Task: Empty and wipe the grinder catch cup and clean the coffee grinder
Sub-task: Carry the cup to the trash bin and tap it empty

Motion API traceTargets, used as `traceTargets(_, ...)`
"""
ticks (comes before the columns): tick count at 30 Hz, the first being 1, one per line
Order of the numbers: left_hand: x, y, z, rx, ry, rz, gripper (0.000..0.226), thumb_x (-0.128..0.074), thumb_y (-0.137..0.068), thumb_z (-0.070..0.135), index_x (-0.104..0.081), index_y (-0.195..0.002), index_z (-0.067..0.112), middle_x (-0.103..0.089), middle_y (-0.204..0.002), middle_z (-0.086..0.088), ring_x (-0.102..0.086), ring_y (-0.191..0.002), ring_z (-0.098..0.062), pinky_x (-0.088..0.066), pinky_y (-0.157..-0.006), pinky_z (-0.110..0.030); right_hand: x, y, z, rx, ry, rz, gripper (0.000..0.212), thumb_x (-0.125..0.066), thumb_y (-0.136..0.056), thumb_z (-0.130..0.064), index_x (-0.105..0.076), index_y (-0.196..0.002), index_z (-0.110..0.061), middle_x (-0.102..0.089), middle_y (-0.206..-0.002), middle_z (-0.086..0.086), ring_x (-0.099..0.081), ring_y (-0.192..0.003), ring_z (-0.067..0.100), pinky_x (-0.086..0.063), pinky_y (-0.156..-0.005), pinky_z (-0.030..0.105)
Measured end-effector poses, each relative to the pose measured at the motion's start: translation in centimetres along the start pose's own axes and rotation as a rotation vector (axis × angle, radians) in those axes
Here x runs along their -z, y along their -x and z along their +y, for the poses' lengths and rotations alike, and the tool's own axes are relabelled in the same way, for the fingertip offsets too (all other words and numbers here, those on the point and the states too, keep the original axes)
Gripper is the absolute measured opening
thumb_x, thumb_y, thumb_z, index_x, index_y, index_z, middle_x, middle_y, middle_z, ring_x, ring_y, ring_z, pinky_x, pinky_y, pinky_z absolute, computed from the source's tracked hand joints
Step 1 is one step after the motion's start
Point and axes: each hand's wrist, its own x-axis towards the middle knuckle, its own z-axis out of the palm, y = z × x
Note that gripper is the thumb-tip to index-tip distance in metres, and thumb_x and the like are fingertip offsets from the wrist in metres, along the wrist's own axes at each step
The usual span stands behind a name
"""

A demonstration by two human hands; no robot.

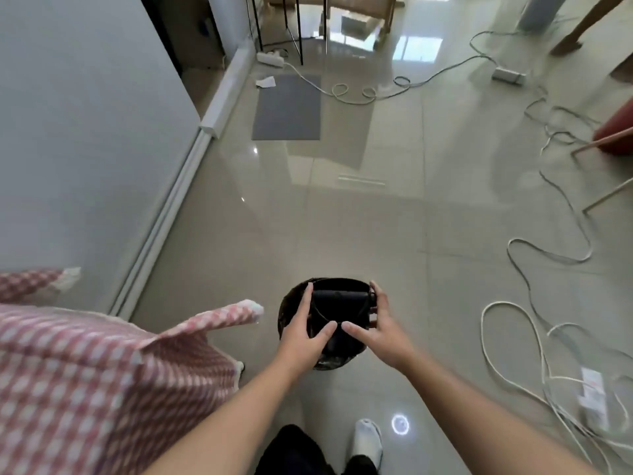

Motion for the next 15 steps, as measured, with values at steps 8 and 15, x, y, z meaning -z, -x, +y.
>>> traceTargets(8, -1.9, -4.1, -9.6, 0.228, -0.041, -0.078, 0.079, -0.063, -0.09, 0.04, -0.011, -0.147, 0.056, -0.035, -0.155, 0.006, -0.035, -0.141, -0.015, -0.031, -0.116, -0.038, -5.7, -4.3, 9.7, -0.238, -0.02, -0.044, 0.103, -0.067, -0.071, -0.058, 0.007, -0.143, -0.053, -0.031, -0.154, -0.001, -0.033, -0.139, 0.015, -0.033, -0.113, 0.044)
traceTargets(15, -3.3, -7.7, -13.9, 0.368, -0.056, -0.08, 0.072, -0.057, -0.094, 0.042, -0.015, -0.152, 0.043, -0.035, -0.156, -0.001, -0.033, -0.142, -0.022, -0.029, -0.112, -0.031, -8.1, -7.2, 13.6, -0.355, 0.088, -0.049, 0.087, -0.053, -0.091, -0.045, 0.011, -0.149, -0.034, -0.021, -0.158, 0.002, -0.026, -0.142, 0.019, -0.025, -0.108, 0.029)
